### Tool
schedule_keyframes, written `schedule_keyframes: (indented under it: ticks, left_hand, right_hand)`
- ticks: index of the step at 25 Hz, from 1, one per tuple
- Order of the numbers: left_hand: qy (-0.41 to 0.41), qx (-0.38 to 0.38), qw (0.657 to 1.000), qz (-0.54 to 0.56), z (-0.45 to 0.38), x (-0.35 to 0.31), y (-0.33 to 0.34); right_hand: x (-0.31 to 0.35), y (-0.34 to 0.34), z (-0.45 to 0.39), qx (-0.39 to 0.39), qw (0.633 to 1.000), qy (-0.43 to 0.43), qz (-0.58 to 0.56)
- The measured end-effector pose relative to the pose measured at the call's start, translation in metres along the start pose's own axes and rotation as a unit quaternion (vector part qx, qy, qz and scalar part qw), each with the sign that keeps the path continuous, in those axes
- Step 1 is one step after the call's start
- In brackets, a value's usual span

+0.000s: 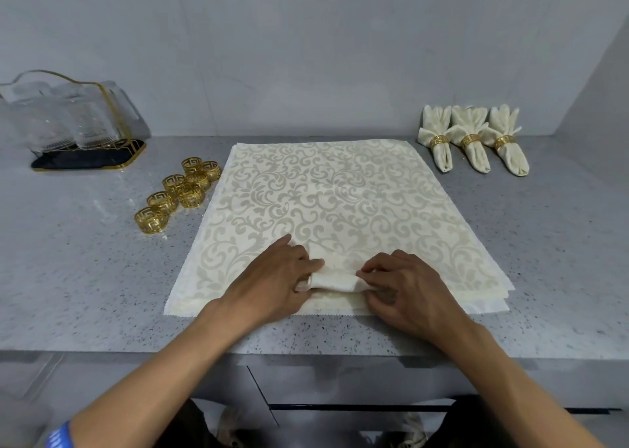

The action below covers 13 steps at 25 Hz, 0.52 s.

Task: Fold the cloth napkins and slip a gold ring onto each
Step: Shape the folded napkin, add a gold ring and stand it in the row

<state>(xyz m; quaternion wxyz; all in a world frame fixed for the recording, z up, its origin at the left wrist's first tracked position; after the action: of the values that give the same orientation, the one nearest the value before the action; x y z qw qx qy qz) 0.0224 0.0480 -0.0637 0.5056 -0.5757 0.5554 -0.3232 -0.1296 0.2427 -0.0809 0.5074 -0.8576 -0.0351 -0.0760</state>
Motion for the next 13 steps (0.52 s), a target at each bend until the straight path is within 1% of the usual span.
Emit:
schedule_keyframes:
  ticks: [2,6,8,10,13]
  left_hand:
    - [0.019,0.003,1.0,0.008,-0.001,0.005,0.002]
    - [0.058,0.009,0.998,-0.039,-0.001,0.006,0.005]
    - [0.057,0.003,0.997,-0.056,-0.004,0.006,0.007]
    - [0.046,0.002,0.996,-0.071,-0.007,0.008,0.01]
    - [0.033,0.008,0.997,-0.075,-0.003,0.003,0.012]
  right_hand:
    - [0.001,0.0,0.0,-0.003,1.0,0.008,-0.006]
    - [-0.003,-0.003,-0.001,-0.005,0.999,0.028,-0.024]
    - [-0.005,-0.006,-0.002,0.0,0.999,0.032,0.002]
    - [-0.002,-0.006,-0.003,0.024,0.999,0.041,0.026]
    - [0.001,-0.002,-0.004,0.028,0.998,0.05,0.022]
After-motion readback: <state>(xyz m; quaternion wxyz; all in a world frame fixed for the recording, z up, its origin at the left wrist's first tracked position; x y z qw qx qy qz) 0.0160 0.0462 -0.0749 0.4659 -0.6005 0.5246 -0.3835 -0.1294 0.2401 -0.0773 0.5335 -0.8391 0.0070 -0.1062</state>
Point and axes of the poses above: each hand's wrist, its own z-axis away from the middle knuckle, its own y-axis out of the palm, x = y × z, the point moved 1 cm from there along -z, towards the middle knuckle, and after that the axes turned 10 degrees about -y, right-handed, at the moved point
